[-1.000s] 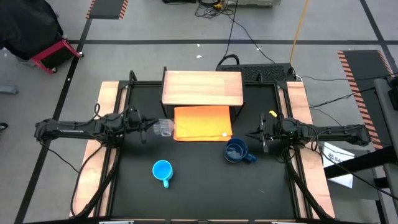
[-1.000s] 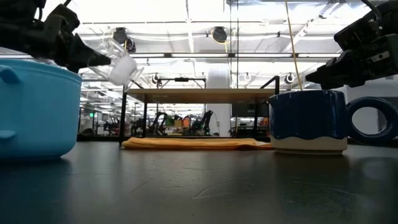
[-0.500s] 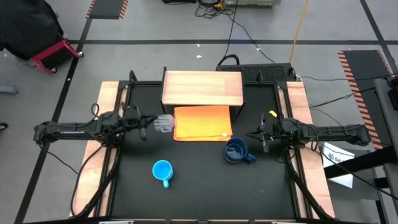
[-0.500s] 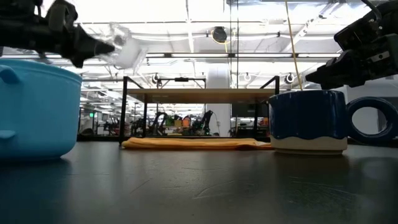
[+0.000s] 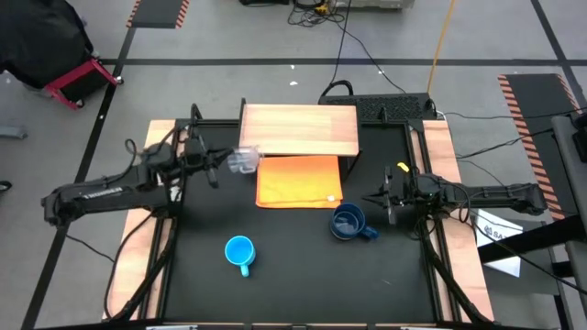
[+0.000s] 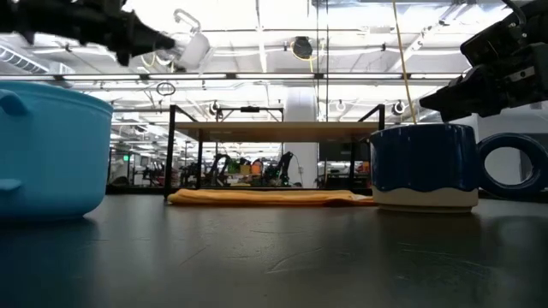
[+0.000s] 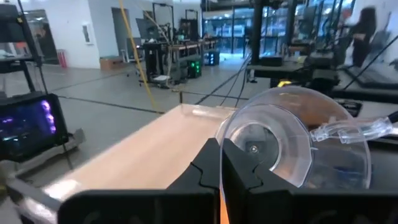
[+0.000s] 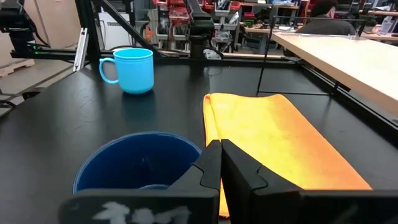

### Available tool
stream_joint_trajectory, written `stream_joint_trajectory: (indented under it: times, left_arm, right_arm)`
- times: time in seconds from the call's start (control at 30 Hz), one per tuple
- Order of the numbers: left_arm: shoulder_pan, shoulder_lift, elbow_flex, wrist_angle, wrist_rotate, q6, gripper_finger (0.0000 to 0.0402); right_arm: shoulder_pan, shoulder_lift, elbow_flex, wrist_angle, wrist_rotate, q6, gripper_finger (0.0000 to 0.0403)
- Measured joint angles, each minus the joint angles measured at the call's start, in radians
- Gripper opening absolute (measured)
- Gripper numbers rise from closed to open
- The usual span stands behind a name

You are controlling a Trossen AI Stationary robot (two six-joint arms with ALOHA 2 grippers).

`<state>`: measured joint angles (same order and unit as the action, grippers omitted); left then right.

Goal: Stack small to large cups/mugs on shelf
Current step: Put the transparent mug on the shelf

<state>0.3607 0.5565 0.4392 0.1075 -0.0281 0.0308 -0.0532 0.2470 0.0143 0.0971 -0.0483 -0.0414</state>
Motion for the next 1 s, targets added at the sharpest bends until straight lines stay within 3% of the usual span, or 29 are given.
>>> stream_joint_trajectory:
  times: [0.4,0.63,1.0]
  left_arm:
    - [0.25,0.365,0.442,-0.367,0.188,0.022,0.0]
    - [0.334,0.521,0.677,-0.596,0.28,0.141,0.0]
    - [0.401,0.673,0.856,-0.79,0.294,0.288,0.0]
  right_arm:
    - [0.0,0.0,0.0,-0.005,0.0,0.003,0.0]
    - [0.0,0.0,0.0,-0.006,0.0,0.003,0.0]
    - [0.0,0.0,0.0,-0.013,0.0,0.003,0.0]
